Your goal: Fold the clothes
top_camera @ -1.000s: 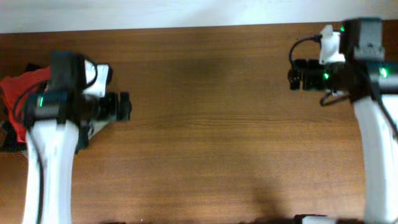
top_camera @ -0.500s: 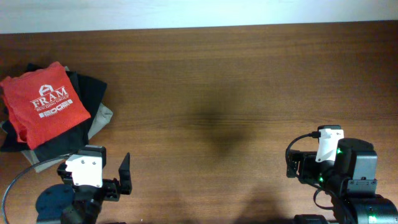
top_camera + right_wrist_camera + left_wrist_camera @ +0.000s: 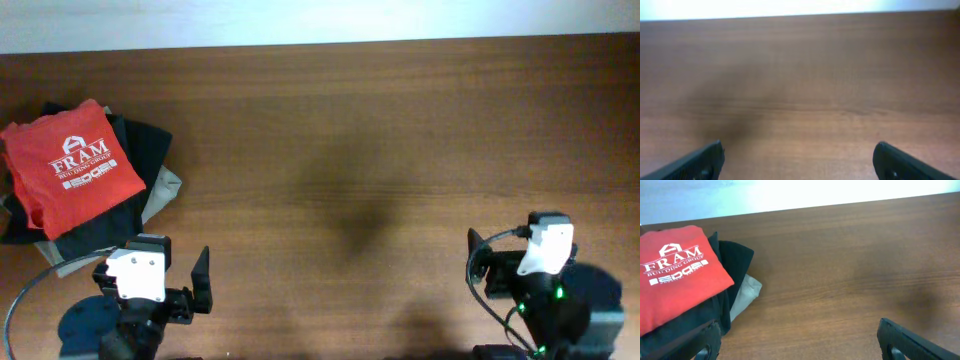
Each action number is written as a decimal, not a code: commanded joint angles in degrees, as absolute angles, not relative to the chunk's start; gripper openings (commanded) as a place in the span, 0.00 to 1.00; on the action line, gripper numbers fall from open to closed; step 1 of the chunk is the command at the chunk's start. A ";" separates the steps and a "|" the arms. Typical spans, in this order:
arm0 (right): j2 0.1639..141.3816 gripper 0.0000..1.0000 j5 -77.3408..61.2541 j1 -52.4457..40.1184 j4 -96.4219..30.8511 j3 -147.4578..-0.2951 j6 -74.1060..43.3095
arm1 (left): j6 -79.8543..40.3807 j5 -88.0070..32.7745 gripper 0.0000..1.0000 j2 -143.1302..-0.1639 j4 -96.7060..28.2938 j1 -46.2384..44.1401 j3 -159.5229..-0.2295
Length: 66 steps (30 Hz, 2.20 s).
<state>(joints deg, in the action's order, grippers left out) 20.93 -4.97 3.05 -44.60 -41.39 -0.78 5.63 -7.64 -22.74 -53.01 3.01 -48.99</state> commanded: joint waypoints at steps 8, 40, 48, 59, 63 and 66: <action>0.21 0.99 -6.55 0.71 -13.54 -11.55 0.91 | 6.57 -7.66 0.99 -22.52 -52.80 3.14 -48.58; 0.21 0.99 -7.25 0.71 -7.90 -2.17 2.74 | 6.59 -7.05 0.99 -22.52 -55.72 3.14 -48.58; 0.21 0.99 -7.25 0.71 -7.90 -2.17 2.74 | 6.59 -6.98 0.99 -19.16 -58.96 3.14 -44.49; 0.21 0.99 -7.22 0.71 -7.90 -2.17 2.74 | 6.55 -12.67 0.99 -0.27 -10.83 3.14 -9.78; 0.21 0.99 -7.22 0.71 -7.90 -2.17 2.74 | 6.31 -12.82 0.99 -0.27 7.75 3.11 -0.47; 0.21 0.99 -7.22 0.71 -7.90 -2.17 2.76 | 6.31 -12.64 0.99 -0.27 1.10 3.14 -0.49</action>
